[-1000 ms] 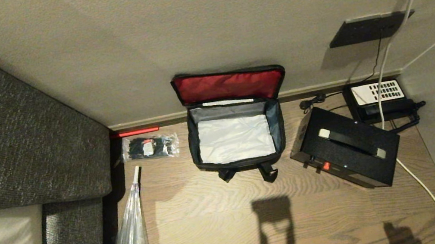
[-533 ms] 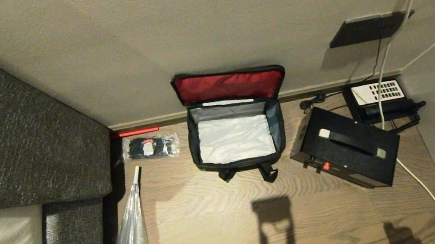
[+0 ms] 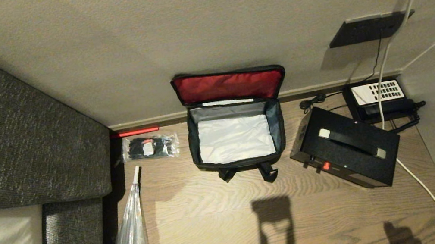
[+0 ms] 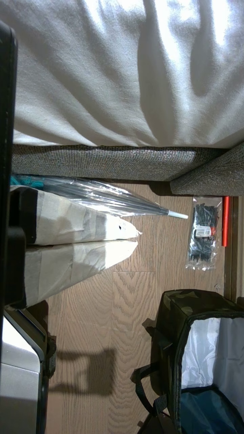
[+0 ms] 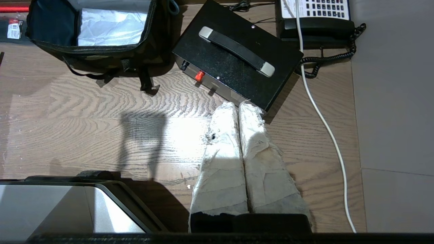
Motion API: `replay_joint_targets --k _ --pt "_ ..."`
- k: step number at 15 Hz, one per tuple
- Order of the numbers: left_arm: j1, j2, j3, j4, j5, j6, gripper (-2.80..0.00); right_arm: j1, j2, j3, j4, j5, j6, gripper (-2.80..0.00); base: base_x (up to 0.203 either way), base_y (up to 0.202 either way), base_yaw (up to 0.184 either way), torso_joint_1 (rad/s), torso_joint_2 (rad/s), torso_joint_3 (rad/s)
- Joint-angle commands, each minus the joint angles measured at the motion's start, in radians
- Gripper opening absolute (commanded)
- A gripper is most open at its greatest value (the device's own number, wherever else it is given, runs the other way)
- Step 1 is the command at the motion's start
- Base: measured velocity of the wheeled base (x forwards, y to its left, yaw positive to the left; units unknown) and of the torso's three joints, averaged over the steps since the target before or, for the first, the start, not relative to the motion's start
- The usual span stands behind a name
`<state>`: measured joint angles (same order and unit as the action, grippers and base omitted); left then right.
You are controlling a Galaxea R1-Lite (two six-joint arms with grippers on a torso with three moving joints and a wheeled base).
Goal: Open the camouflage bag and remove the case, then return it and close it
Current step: Grip the handle again
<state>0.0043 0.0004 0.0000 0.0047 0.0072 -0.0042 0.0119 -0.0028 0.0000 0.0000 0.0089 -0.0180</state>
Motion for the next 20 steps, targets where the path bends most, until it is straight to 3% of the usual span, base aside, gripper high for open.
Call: replay_joint_targets --k 1,20 --pt "0.000 -0.002 0.003 0.000 0.000 0.000 -2.80 0.000 0.000 0.000 0.000 0.000 0.000 -2.80 0.000 0.000 0.000 0.000 0.00 0.000" --pt "0.000 -0.002 0.003 0.000 0.000 0.001 -2.80 0.000 0.000 0.000 0.000 0.000 0.000 -2.80 0.000 0.000 0.000 0.000 0.00 0.000"
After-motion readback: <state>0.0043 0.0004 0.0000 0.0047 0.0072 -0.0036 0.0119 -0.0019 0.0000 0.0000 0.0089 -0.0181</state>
